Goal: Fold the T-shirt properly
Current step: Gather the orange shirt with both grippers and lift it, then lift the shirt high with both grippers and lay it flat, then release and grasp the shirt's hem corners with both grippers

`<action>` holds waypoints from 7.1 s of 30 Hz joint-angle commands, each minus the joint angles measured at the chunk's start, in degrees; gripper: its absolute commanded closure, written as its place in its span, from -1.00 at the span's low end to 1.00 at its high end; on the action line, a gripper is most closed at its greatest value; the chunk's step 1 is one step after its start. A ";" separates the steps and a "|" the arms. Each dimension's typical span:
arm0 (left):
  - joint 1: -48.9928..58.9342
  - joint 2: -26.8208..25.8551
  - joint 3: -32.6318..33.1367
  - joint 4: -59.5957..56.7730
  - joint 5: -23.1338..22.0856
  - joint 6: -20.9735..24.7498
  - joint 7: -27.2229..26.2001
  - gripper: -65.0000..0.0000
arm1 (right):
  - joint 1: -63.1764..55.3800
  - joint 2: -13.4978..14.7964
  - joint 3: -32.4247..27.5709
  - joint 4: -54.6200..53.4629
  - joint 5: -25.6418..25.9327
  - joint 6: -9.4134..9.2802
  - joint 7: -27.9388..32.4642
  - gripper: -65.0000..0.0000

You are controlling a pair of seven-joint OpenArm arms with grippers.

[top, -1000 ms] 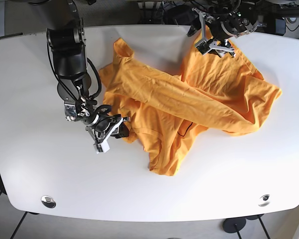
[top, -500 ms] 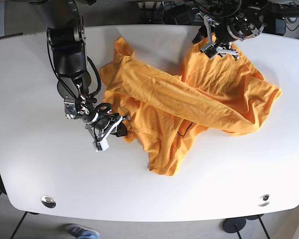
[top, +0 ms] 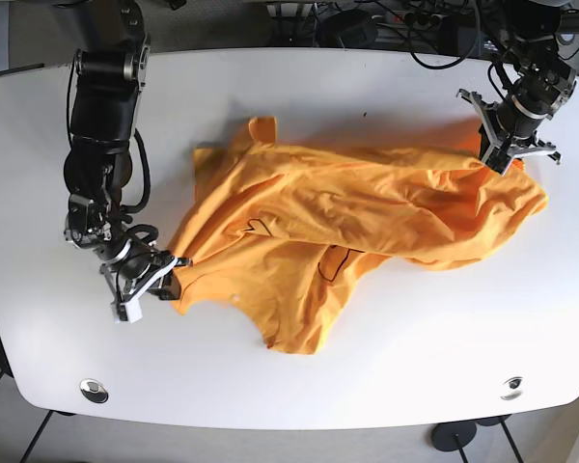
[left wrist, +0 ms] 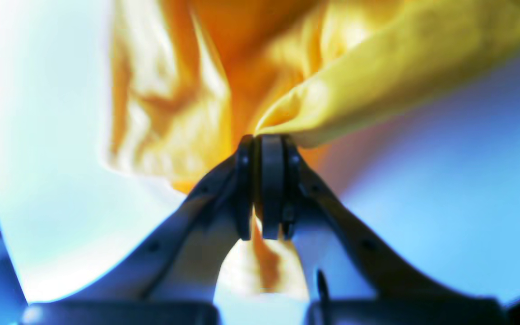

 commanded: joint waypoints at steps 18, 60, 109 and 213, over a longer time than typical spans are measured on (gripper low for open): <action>-69.33 -12.81 10.59 -14.30 0.09 0.58 18.59 0.96 | 36.92 3.57 0.16 1.35 0.89 0.00 -9.43 0.94; -61.94 18.67 22.72 -87.18 -0.35 12.84 -13.76 0.22 | 21.18 2.95 0.77 8.91 1.32 0.00 -9.43 0.94; -32.67 4.42 -5.59 -3.49 -0.35 0.58 16.84 0.98 | -15.92 -3.29 15.37 32.12 -6.24 0.52 -12.95 0.94; -52.01 -4.37 9.00 -55.27 -0.35 9.24 -7.96 1.00 | 3.95 -5.05 11.94 -8.41 -8.52 5.01 -1.26 0.94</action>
